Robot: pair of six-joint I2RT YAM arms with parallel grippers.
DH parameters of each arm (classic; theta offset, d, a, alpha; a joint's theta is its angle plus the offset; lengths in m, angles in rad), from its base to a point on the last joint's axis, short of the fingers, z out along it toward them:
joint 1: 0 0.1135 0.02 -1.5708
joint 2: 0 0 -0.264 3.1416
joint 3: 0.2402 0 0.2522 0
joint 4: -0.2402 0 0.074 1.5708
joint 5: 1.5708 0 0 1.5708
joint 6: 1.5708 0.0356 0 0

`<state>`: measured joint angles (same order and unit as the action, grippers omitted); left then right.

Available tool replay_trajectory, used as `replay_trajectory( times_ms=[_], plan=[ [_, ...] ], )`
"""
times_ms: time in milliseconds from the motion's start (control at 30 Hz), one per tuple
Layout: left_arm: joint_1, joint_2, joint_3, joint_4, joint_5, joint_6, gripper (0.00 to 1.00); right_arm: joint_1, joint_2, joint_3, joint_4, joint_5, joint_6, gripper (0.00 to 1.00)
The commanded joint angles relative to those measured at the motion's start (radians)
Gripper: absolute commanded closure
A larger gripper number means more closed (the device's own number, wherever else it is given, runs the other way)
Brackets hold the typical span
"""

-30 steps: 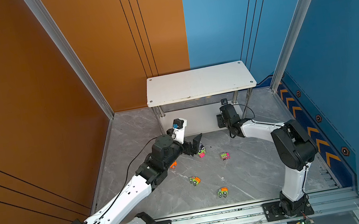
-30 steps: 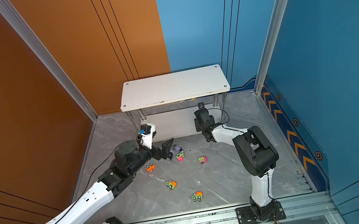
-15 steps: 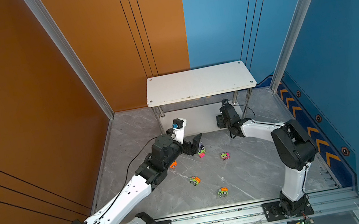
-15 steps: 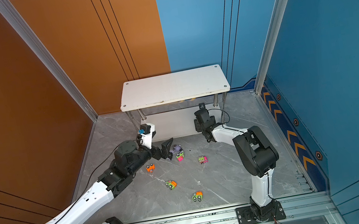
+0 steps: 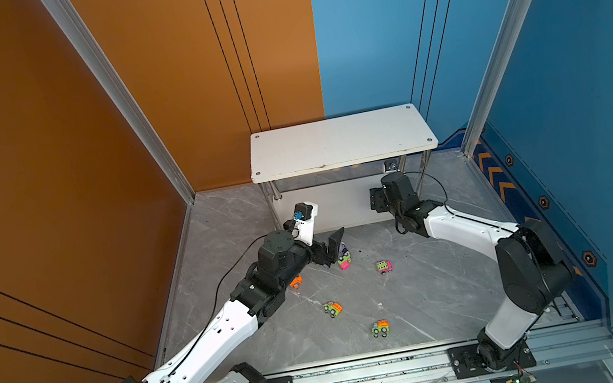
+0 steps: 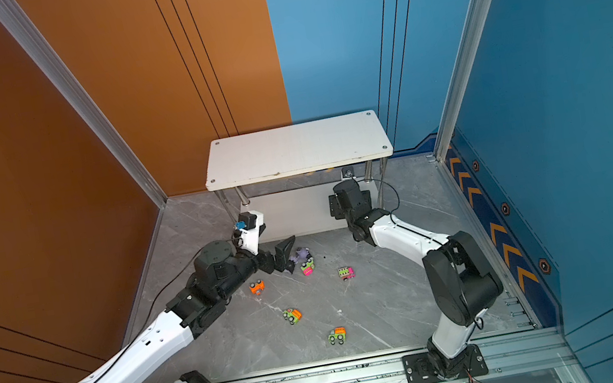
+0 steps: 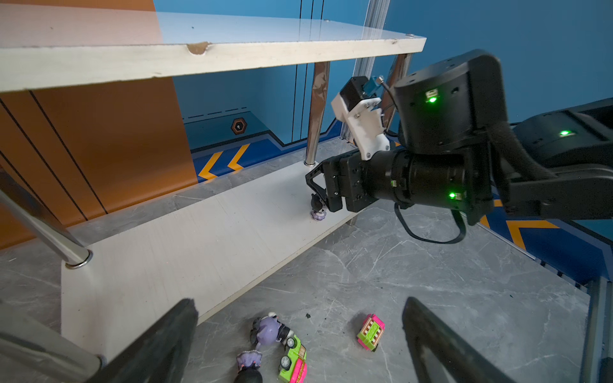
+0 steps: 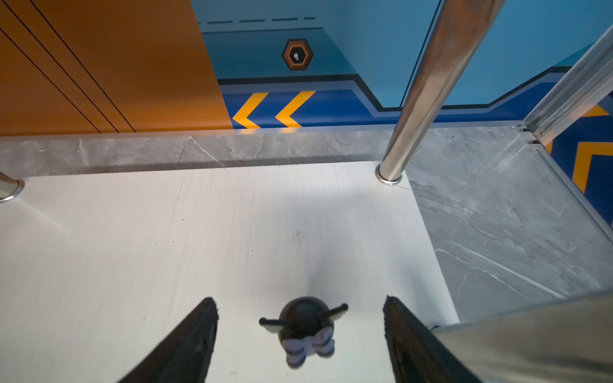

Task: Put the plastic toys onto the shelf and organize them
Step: 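Lower the Kuromi figure onto the lower shelf and open the right gripper, then move the right gripper back over the second black Kuromi figure on the floor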

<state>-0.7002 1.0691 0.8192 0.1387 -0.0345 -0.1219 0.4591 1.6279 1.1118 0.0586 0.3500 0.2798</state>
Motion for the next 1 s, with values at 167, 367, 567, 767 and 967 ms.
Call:
replay_trajectory(
  times_ms=[167,367,567,767,967],
  plan=[
    [0.05,-0.024,-0.042,-0.018,-0.055,-0.03,0.0,0.127,-0.172,-0.144,-0.123,-0.035,0.008,0.35],
    [0.104,0.021,-0.075,0.006,-0.041,-0.095,0.06,0.234,-0.119,-0.093,-0.174,-0.189,-0.035,0.45],
    [0.157,0.05,-0.132,0.035,-0.046,-0.147,0.22,0.335,0.082,0.049,-0.221,-0.314,-0.114,0.48],
    [0.225,-0.02,-0.198,0.037,-0.088,-0.2,0.24,0.397,0.264,0.209,-0.276,-0.32,-0.2,0.32],
    [0.285,-0.109,-0.239,0.007,-0.143,-0.215,0.25,0.423,0.369,0.3,-0.326,-0.318,-0.242,0.3]
  ],
)
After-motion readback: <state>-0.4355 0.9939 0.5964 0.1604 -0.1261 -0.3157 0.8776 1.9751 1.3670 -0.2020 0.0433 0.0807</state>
